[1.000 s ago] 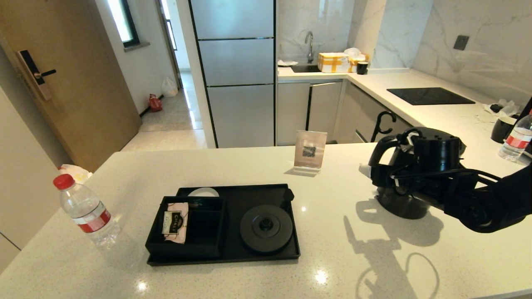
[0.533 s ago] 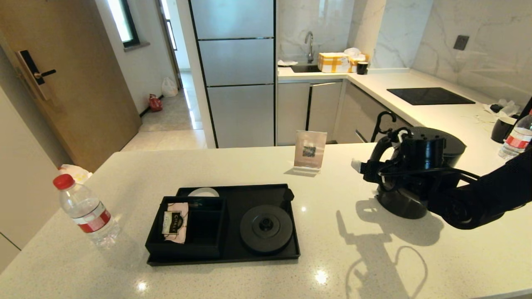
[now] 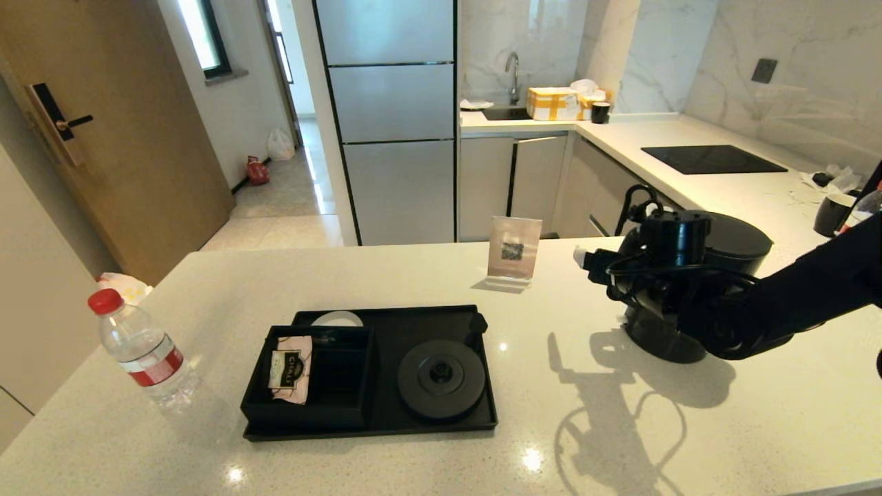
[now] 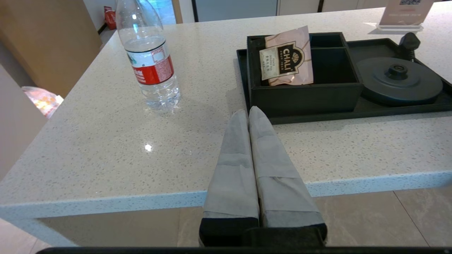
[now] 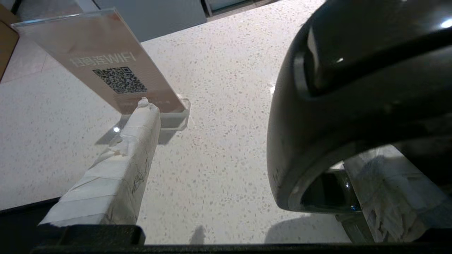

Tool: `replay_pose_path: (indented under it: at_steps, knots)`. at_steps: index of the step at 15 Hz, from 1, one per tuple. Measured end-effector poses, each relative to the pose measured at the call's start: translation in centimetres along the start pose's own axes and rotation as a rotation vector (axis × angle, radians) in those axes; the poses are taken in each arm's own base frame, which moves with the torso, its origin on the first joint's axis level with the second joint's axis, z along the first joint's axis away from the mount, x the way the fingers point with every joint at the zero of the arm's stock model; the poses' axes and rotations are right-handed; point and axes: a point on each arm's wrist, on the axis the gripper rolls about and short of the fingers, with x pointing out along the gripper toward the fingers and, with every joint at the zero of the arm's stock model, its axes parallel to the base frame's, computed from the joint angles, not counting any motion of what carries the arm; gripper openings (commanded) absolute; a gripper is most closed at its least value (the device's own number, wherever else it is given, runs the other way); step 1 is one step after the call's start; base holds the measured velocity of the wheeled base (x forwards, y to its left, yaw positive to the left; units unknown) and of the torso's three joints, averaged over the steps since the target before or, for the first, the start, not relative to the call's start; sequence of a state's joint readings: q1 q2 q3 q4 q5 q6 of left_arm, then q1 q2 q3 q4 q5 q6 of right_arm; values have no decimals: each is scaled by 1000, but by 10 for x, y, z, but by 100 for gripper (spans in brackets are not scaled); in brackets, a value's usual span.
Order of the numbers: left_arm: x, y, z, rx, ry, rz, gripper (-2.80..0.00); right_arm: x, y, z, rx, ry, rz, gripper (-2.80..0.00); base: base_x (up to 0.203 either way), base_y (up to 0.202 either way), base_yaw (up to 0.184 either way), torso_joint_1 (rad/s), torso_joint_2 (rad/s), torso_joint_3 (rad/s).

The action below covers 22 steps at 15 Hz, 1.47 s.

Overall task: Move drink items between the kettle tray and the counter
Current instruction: Return the kettle to its original position

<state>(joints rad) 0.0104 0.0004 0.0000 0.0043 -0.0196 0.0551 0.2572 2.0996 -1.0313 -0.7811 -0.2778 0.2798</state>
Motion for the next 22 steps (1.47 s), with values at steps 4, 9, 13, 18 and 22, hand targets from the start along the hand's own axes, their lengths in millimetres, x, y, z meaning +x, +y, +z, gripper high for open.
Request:
replay_pose_path:
  at_steps: [4,9,13,18,22]
  knots:
    - [0,0,0,-2,0,0,-280,10,1,-5,-2,1,-11,0,0,0,0,0,0,0]
    - [0,0,0,0,0,0,-280,18,2,-7,-9,-5,-30,-280,0,0,0,0,0,0]
    - [0,0,0,-1,0,0,-280,21,2,-8,-10,-8,-44,-280,0,0,0,0,0,0]
    - [0,0,0,-1,0,0,-280,16,2,-5,-12,-5,-34,-280,0,0,0,0,0,0]
    - [0,0,0,-1,0,0,-280,-6,9,1,-28,8,48,-280,0,0,0,0,0,0]
